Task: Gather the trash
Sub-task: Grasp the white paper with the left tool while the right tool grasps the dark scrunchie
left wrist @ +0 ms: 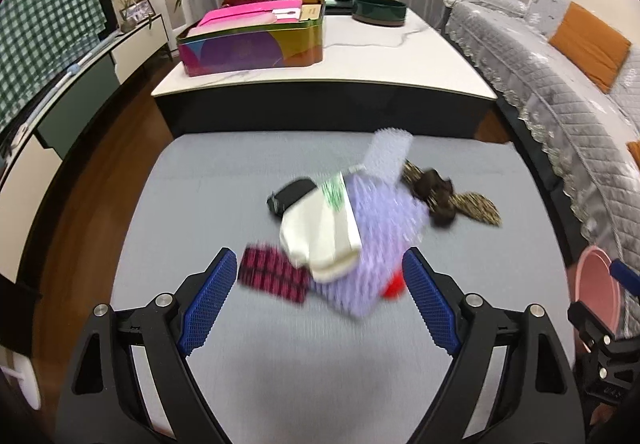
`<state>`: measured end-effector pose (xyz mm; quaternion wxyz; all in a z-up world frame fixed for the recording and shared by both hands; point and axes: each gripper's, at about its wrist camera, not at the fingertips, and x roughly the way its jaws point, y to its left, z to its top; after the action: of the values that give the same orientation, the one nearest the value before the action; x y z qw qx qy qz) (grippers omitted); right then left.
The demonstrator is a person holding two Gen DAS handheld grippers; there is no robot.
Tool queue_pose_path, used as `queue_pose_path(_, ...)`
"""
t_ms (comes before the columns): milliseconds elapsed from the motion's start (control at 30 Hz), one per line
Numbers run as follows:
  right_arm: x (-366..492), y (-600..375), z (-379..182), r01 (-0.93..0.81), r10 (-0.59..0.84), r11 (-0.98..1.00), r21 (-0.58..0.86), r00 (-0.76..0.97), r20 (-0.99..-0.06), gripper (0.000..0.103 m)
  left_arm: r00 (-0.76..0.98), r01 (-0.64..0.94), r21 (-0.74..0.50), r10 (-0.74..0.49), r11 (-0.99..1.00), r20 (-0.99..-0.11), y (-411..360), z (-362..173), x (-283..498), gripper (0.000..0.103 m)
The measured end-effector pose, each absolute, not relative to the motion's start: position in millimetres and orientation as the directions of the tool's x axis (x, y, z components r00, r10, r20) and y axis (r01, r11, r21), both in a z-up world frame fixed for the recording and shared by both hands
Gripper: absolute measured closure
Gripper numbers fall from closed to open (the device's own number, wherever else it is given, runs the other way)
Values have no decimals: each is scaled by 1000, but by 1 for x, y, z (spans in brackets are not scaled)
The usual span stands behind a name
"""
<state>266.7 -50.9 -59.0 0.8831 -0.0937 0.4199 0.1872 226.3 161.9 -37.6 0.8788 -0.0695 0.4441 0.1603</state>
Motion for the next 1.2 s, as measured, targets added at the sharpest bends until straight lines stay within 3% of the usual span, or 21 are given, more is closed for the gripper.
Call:
queue_pose_path(333, 376, -13, -139, -393, 214, 919, -24, 549, -808, 10, 475, -387, -7, 193, 922, -859, 205, -89, 290, 21)
queue_pose_path(600, 406, 2, -173, -412, 220, 911, -14, 514, -829, 12, 439, -380, -64, 119, 923, -890, 215, -108, 304, 21)
queue_pose_path(667, 408, 5, -183, -433, 216, 901, -12, 473, -854, 33, 437, -379, -84, 98, 922, -894, 216, -109, 305, 21)
queue_pose_path(700, 406, 4, -180, -427, 226, 904, -7, 493, -840, 35, 438, -379, -92, 91, 921, -894, 216, -109, 306, 27)
queue_pose_path(733, 405, 5, -180, -436, 235, 900, -2, 488, -841, 56, 442, -378, -99, 85, 920, -893, 215, -108, 306, 33)
queue_pose_path(767, 403, 6, -178, -451, 239, 893, -5, 484, -842, 79, 450, -375, -109, 78, 920, -890, 216, -106, 305, 53)
queue_pose_path(800, 401, 9, -177, -469, 237, 883, -17, 476, -847, 90, 459, -373, -122, 69, 920, -886, 217, -104, 305, 71)
queue_pose_path(833, 398, 10, -176, -475, 233, 880, -24, 475, -849, 100, 476, -373, -135, 64, 918, -877, 218, -99, 302, 75)
queue_pose_path(900, 391, 11, -172, -480, 232, 877, -38, 490, -841, 101, 504, -377, -133, 82, 917, -860, 219, -92, 298, 92)
queue_pose_path(1200, 356, 4, -111, -492, 271, 868, -58, 570, -776, 102, 576, -367, -139, 107, 920, -810, 224, -67, 281, 95)
